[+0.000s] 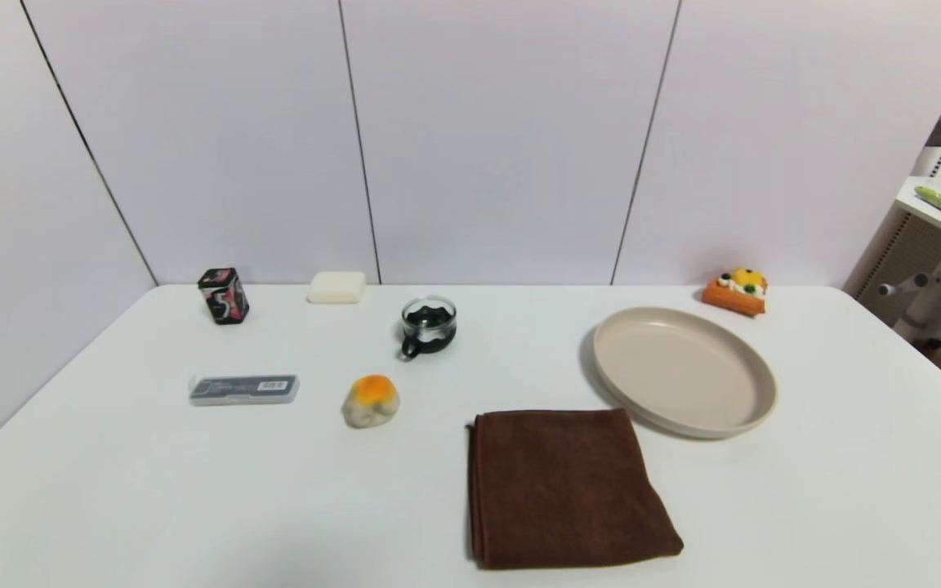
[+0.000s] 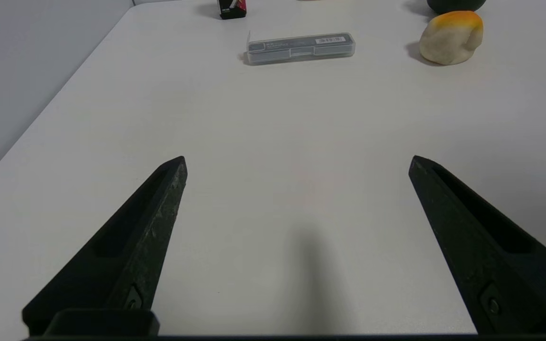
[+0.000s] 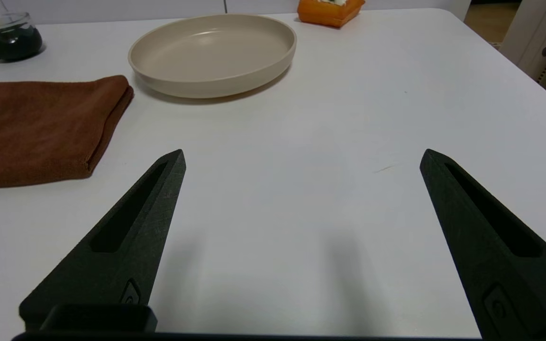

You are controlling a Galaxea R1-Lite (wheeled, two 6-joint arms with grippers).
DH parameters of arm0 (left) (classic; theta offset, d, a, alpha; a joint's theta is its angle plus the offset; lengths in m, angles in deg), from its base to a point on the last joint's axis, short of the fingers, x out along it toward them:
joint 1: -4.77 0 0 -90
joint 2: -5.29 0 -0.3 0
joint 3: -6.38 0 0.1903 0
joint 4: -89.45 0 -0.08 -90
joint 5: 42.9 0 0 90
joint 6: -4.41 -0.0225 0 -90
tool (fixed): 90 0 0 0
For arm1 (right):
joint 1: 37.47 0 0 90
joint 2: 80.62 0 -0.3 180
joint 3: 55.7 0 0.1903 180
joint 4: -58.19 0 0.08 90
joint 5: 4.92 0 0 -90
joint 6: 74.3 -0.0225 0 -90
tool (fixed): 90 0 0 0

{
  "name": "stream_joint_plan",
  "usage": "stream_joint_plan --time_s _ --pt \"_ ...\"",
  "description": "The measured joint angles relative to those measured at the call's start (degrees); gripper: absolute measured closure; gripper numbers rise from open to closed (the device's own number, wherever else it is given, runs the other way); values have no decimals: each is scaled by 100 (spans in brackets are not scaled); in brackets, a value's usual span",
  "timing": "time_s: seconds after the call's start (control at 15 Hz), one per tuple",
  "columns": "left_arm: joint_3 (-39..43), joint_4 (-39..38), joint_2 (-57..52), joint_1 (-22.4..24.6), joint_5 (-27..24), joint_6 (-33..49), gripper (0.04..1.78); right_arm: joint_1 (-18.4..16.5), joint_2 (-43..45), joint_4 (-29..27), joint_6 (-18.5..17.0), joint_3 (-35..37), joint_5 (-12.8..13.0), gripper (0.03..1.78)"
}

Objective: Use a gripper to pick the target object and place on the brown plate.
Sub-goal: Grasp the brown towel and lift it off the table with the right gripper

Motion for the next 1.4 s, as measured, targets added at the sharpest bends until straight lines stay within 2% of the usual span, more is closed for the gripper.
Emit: stream_joint_plan --time_s 0.27,0.47,0.67,0.93,1.13,1.4 --pt "0 0 0 0 0 -2 13 0 -7 -48 34 0 -9 10" --pt "0 0 0 0 0 0 13 0 -133 -135 193 -116 -50 10" --pt "0 0 0 0 2 -2 13 -1 -492 -411 263 -707 -149 10" --pt "0 0 0 -2 2 -5 13 51 -1588 -951 449 -1970 -429 10" --pt "0 0 0 0 0 -5 13 122 -2689 -1174 777 -2809 -967 10" --pt "0 0 0 0 2 -5 13 432 -4169 -1737 1310 -4035 -1915 10"
